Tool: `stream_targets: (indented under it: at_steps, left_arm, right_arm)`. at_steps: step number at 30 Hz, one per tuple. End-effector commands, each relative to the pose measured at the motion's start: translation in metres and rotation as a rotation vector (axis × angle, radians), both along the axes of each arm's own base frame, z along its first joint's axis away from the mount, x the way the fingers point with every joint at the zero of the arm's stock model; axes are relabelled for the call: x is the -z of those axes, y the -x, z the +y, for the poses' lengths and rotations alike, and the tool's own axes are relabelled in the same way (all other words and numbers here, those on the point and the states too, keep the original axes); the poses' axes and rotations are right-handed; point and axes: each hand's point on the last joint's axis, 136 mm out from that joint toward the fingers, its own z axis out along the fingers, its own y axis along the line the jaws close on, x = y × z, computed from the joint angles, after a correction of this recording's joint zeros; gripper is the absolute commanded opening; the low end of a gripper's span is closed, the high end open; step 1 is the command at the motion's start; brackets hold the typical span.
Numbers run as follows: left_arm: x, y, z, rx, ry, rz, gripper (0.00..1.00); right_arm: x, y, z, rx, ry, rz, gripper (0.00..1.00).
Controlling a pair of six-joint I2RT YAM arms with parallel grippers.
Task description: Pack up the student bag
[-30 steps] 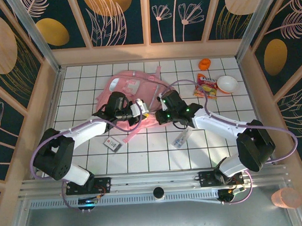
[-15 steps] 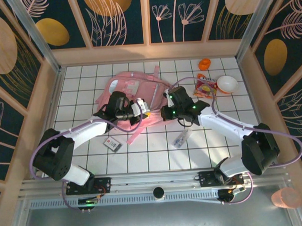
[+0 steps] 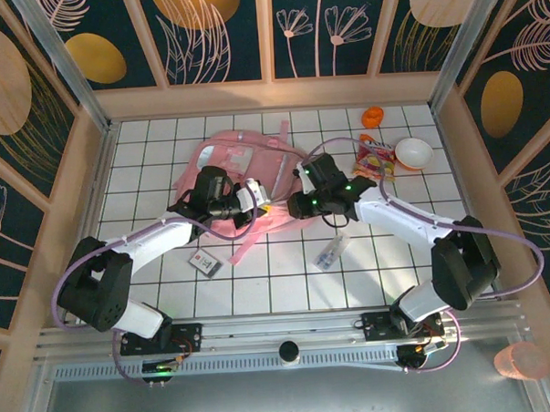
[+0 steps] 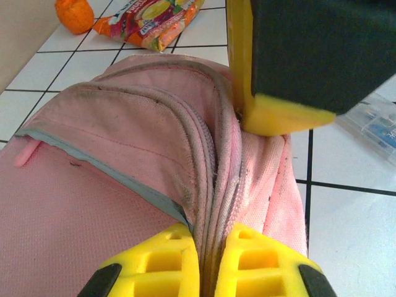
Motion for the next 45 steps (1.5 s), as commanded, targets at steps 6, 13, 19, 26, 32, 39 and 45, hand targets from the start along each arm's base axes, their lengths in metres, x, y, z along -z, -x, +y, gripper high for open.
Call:
stream_targets:
  at_steps: [6, 13, 19, 26, 32, 39, 45]
  left_arm:
    - [-0.035, -0.002, -0.001, 0.019, 0.079, -0.059, 0.0]
    - [-0.035, -0.003, -0.001, 0.017, 0.081, -0.06, 0.0]
    - [-0.035, -0.002, -0.001, 0.014, 0.079, -0.061, 0.0]
    - [-0.033, -0.003, 0.0, 0.012, 0.073, -0.06, 0.0]
    - [-0.037, -0.003, 0.0, 0.011, 0.077, -0.067, 0.0]
    - [-0.038, -0.003, -0.001, 0.016, 0.081, -0.067, 0.0]
    - [-0.042, -0.003, -0.003, 0.022, 0.089, -0.071, 0.0]
  right_arm:
    - [0.026, 0.011, -0.03, 0.13, 0.185, 0.057, 0.35]
    - [0.017, 0.014, -0.026, 0.155, 0.13, 0.058, 0.3]
    - [0.015, 0.018, -0.026, 0.158, 0.126, 0.072, 0.21]
    - [0.006, 0.016, -0.032, 0.152, 0.13, 0.067, 0.2]
    - [0.001, 0.013, -0.022, 0.104, 0.056, 0.067, 0.22]
    - [-0.009, 0.011, -0.015, 0.069, -0.078, 0.075, 0.34]
    - [-0.003, 0.004, -0.021, 0.07, -0.073, 0.077, 0.32]
